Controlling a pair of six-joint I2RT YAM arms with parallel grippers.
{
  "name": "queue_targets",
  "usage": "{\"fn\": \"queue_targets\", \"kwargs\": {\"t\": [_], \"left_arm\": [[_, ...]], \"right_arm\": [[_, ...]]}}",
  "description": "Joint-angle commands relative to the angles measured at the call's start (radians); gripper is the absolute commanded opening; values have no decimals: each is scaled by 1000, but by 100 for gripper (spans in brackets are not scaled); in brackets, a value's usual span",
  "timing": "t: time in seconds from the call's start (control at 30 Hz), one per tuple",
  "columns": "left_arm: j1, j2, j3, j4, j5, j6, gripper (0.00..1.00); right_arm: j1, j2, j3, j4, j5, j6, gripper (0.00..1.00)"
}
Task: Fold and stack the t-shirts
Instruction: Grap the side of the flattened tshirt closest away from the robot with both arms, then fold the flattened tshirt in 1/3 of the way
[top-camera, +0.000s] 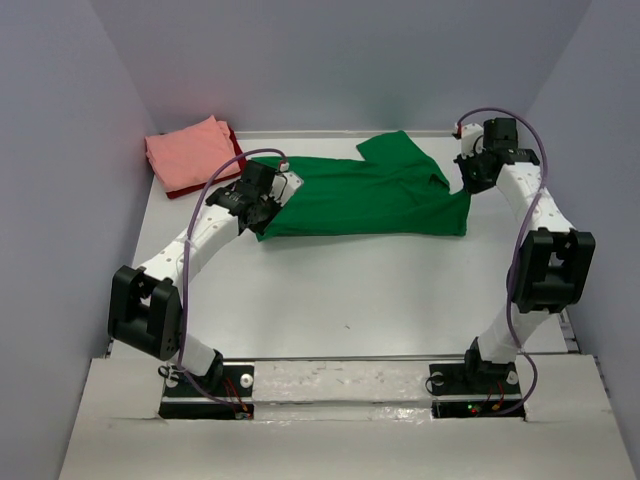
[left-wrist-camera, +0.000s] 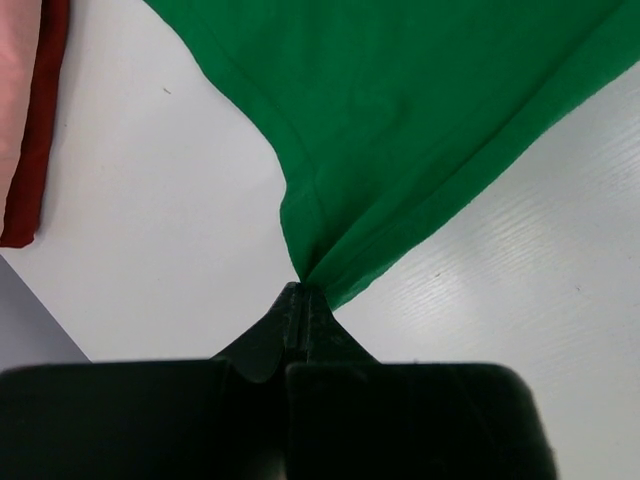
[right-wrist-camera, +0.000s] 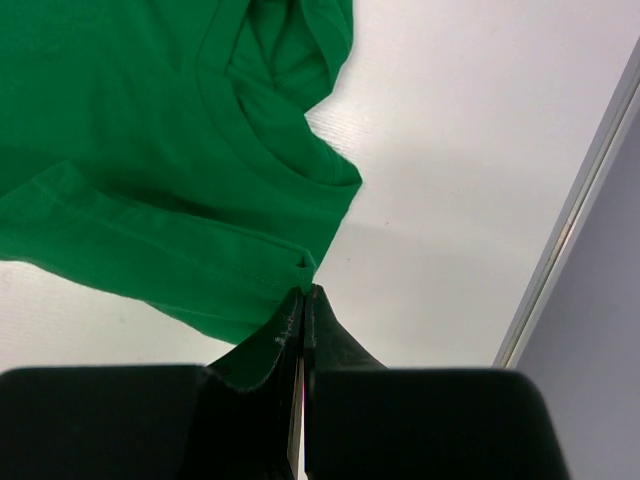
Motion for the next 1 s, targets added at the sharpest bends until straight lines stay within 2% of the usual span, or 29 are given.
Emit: {"fn": "queue_targets", "kwargs": {"t": [0.0, 0.4, 0.97], "left_arm": [[5, 7, 33, 20, -5, 8, 0], [10, 89, 70, 58, -10, 9, 0], [10, 191, 110, 89, -51, 20, 0]], "right_arm": [[-12, 37, 107, 50, -10, 18, 0], [-12, 152, 245, 46, -38, 14, 0], [-12, 300, 324, 44, -110, 12, 0]]}}
